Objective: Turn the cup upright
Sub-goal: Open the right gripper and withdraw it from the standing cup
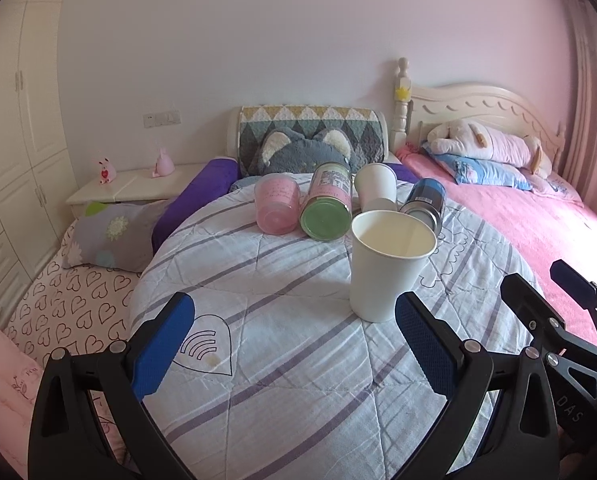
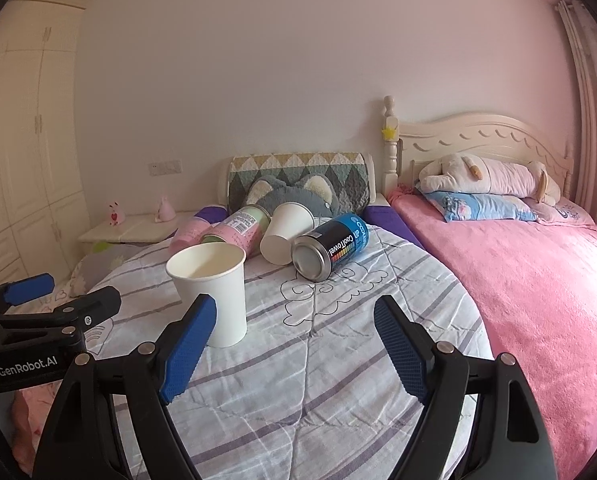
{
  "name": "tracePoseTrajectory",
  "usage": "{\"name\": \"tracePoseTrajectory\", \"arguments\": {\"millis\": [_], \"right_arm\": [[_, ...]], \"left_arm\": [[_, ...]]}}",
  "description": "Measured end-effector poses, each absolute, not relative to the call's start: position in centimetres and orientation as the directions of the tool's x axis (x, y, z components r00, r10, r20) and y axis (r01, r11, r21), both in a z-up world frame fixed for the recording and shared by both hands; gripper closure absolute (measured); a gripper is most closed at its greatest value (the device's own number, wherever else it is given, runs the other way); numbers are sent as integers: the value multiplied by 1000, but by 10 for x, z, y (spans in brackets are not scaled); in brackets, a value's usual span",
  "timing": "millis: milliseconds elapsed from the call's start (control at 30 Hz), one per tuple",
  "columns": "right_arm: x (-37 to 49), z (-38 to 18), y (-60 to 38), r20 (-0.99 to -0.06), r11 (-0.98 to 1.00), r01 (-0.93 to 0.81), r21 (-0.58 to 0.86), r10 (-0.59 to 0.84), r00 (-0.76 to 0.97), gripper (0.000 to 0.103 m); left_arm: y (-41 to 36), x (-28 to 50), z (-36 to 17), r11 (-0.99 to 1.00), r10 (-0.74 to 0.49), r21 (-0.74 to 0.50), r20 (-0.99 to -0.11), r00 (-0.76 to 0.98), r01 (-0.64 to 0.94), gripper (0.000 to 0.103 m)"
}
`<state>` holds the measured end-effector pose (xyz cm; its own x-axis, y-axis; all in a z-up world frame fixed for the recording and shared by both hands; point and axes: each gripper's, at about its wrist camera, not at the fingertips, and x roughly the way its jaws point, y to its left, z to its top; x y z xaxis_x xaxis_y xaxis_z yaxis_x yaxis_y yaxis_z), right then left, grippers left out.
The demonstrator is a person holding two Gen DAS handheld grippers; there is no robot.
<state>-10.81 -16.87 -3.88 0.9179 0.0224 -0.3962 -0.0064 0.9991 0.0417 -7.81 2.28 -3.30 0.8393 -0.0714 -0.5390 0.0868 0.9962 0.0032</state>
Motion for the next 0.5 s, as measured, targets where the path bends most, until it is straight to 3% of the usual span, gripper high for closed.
{"name": "tracePoseTrajectory", "arguments": {"millis": [500], "right_arm": [[-105,-45,-175,-428,998,5,64,23,904,20]], "left_arm": [[15,-78,-37,994,-52,49,-541,839,94,1]]}}
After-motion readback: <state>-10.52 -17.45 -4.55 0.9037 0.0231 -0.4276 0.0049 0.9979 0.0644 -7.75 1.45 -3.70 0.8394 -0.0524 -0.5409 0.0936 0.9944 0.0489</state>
